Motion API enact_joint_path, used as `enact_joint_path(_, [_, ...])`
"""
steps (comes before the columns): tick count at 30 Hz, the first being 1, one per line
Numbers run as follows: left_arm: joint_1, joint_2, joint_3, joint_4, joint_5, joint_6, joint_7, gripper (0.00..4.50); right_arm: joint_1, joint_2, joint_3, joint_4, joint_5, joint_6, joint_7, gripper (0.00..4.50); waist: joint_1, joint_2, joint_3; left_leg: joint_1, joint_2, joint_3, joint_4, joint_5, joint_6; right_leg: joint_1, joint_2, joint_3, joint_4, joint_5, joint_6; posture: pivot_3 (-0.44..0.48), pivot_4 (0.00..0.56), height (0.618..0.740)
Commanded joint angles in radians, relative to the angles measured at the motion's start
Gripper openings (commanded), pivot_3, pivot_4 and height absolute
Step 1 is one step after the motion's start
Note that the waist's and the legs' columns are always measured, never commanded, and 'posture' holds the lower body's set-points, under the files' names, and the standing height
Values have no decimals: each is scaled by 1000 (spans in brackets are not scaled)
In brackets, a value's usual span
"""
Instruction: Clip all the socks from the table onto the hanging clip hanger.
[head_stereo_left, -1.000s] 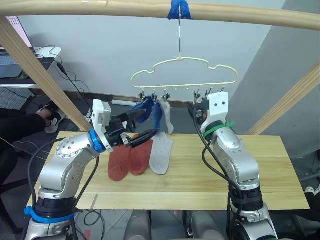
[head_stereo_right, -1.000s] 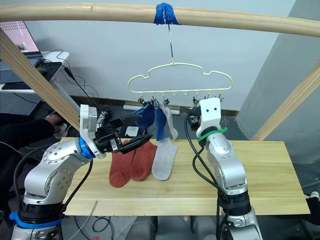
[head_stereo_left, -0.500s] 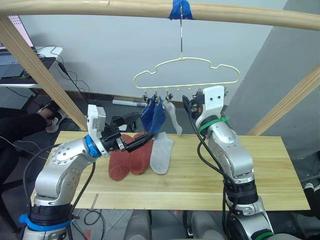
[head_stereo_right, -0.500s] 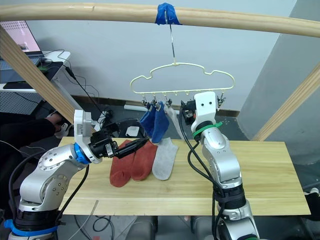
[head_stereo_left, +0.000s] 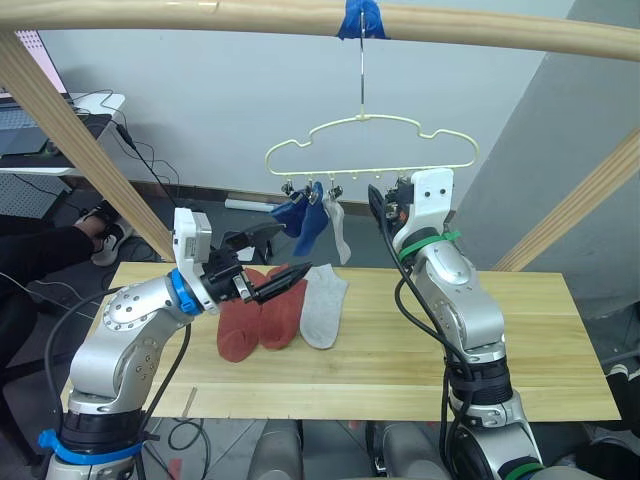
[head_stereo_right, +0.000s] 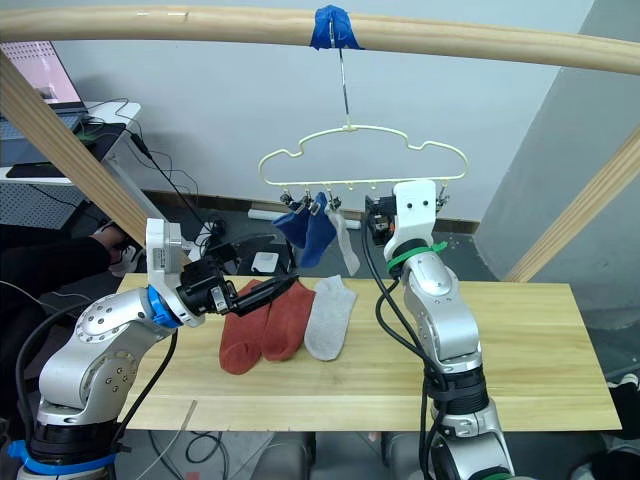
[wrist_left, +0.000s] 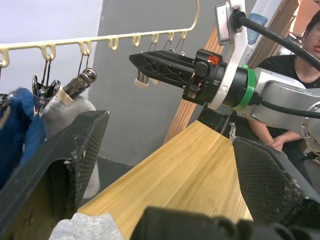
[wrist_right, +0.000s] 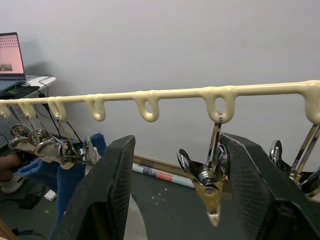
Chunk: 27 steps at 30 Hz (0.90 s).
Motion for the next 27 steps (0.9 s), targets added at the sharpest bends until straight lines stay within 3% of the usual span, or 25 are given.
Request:
enact_joint_path(1, [-4,4,15,-26,-4,-20,-3,4500,-14,6,-3,-29,6,-17,-5,2773,0,0,0,0,0,0,0,0,0,0,0,0,0,0,0,52,185,740])
enact_joint_path(8, [-2,5,11,-19,4,-28,-11,4500,-20,4,-8,-23,9,-21,-5,2773,0,0,0,0,0,0,0,0,0,0,0,0,0,0,0,50,189,740])
enact_joint_path(12, [6,4,14,-21,6,-29,-12,4500,-23,10,-16,-17,19,-30,-6,1898,0,0,0,0,0,0,0,0,0,0,0,0,0,0,0,53,192,740])
enact_joint_path(15, [19,3,13,-34,5,-28,-8,4500,-29,11,-21,-13,22,-32,-8,803,0,1,0,0,0,0,0,0,0,0,0,0,0,0,0,56,197,740])
enact_joint_path(18, [30,0,10,-43,7,-30,-4,4500,-30,12,-23,-14,24,-30,-8,98,0,1,0,0,0,0,0,0,0,0,0,0,0,0,0,56,199,740])
enact_joint_path(27, [53,-17,-19,-38,32,-57,-8,4500,-45,-36,-37,-27,74,7,58,38,0,2,1,0,0,0,0,0,0,0,0,0,0,0,0,36,211,740])
